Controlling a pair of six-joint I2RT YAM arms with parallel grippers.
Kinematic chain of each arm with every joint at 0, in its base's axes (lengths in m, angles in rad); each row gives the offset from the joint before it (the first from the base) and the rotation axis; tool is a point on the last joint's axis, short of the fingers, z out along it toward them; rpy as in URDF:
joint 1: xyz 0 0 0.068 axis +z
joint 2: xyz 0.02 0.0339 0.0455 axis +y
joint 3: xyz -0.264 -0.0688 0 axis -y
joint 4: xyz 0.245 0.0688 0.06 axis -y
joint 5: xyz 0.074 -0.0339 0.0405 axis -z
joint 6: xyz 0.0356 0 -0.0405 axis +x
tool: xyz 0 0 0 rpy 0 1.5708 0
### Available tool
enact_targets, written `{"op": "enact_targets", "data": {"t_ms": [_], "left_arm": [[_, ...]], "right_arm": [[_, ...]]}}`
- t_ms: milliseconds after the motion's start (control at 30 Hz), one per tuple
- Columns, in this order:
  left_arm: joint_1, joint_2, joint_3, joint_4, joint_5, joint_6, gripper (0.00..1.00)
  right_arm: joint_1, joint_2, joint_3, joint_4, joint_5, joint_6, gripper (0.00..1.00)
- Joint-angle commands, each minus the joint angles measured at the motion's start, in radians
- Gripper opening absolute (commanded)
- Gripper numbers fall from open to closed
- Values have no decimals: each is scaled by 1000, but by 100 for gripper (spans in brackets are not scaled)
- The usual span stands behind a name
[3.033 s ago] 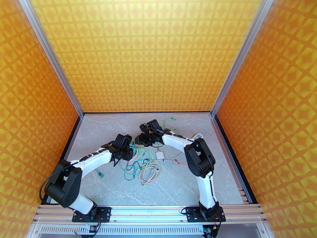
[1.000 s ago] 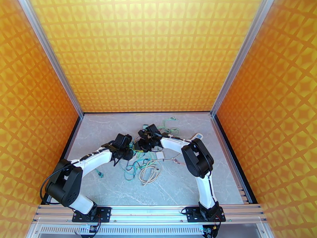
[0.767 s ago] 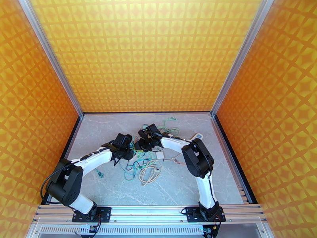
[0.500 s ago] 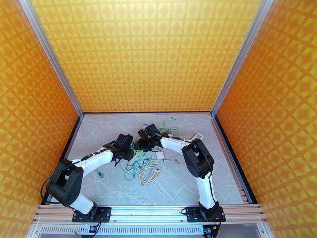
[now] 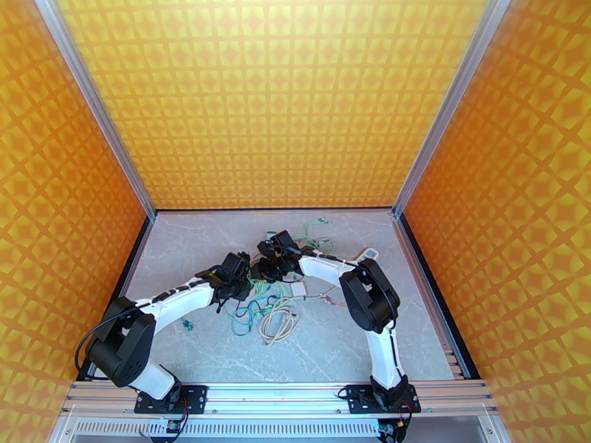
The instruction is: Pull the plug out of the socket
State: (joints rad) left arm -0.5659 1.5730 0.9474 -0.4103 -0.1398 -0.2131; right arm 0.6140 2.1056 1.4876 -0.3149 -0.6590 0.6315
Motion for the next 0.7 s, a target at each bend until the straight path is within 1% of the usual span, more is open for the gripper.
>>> {"op": "enact_targets", "data": {"t_ms": [0, 233, 567, 667], "left_arm": [[-1, -68, 4, 7, 34, -28, 14], [93, -121, -6, 20, 181, -74, 13], [97, -97, 8, -8, 185, -50, 14], [78, -83, 20, -26, 162, -24, 14]], "right_arm": [[9, 55, -53, -154, 149, -3, 27], [9, 48, -64, -155, 151, -10, 27], [9, 45, -69, -157, 160, -12, 27], [11, 45, -69, -164, 172, -15, 27]]}}
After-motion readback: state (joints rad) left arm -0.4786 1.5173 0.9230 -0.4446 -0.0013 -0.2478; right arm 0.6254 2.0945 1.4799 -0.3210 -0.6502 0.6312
